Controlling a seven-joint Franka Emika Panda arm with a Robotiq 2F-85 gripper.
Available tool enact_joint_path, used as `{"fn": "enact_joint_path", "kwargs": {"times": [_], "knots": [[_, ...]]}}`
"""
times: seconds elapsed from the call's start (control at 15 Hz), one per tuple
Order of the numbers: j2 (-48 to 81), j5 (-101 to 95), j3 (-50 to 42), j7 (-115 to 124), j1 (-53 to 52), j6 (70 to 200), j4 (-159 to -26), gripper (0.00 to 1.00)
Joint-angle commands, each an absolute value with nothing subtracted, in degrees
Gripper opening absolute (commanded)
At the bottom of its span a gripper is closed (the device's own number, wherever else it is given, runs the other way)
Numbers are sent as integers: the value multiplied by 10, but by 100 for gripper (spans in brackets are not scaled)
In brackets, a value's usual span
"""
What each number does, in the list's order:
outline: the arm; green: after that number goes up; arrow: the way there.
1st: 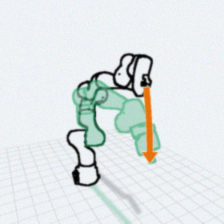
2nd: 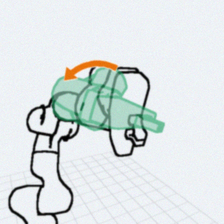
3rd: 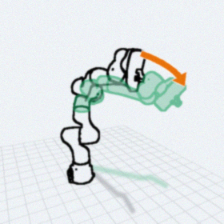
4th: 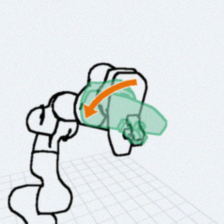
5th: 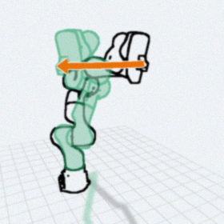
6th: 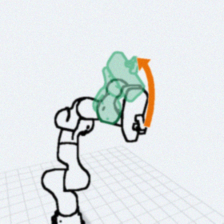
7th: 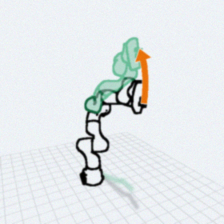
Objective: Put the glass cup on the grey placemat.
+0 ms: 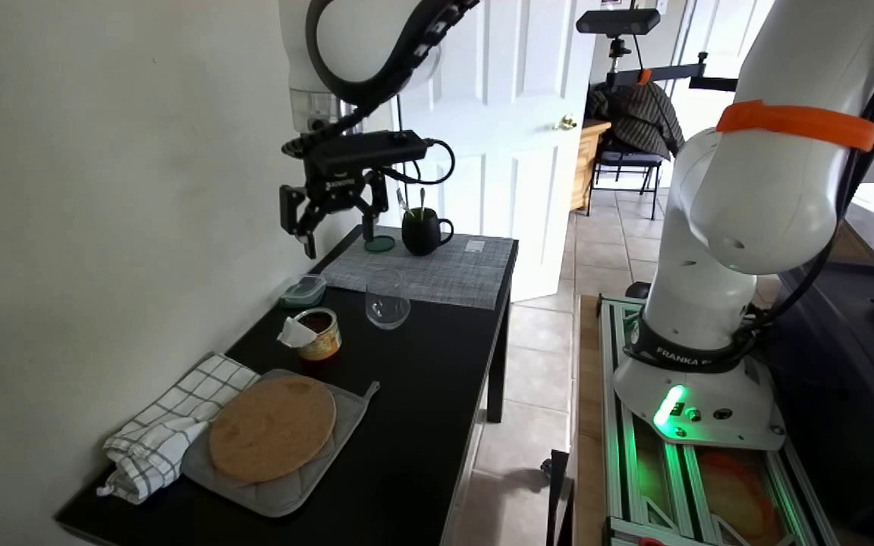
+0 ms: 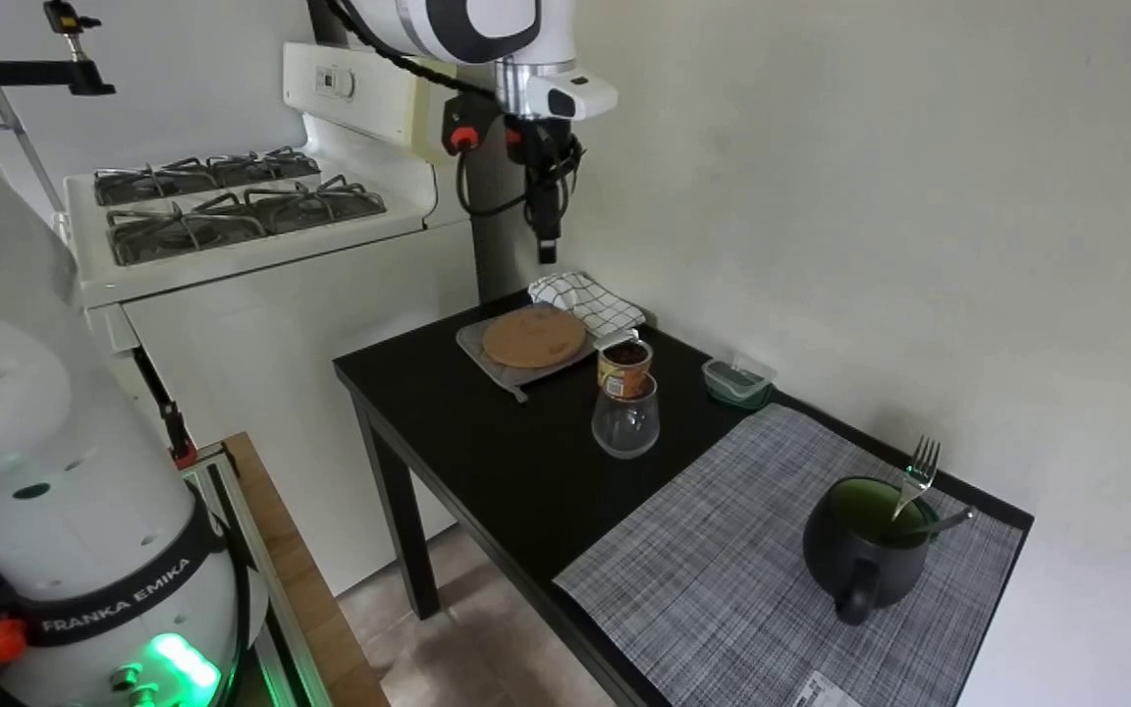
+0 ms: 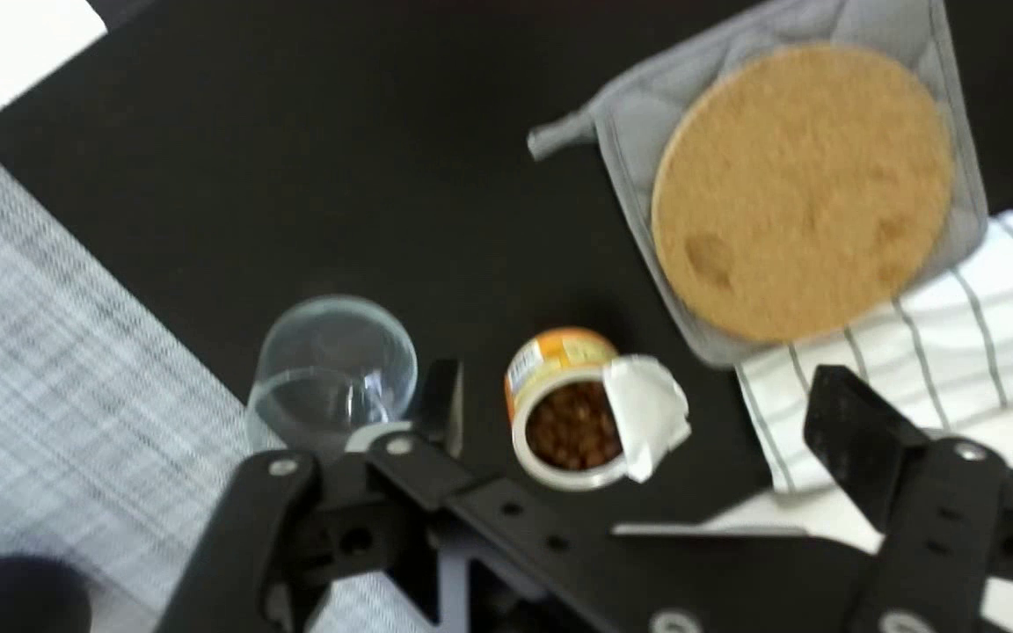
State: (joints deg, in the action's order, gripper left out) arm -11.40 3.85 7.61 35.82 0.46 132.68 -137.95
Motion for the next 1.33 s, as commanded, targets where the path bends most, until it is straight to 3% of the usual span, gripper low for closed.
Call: {"fn": "enact_joint_path", "kwargs": {"times": [0.0, 0.13, 0.2, 0.6, 1.0, 1.27], "knots": [[-64, -67, 77, 445, 35, 1409, -1328, 100], [-65, -149, 107, 539, 62, 1448, -1336, 100], [-77, -90, 67, 461, 28, 1417, -1335, 100], [-39, -140, 65, 538, 43, 1441, -1327, 100], [27, -82, -38, 408, 82, 1431, -1293, 100], [32, -10, -80, 234, 102, 1334, -1274, 100]]}}
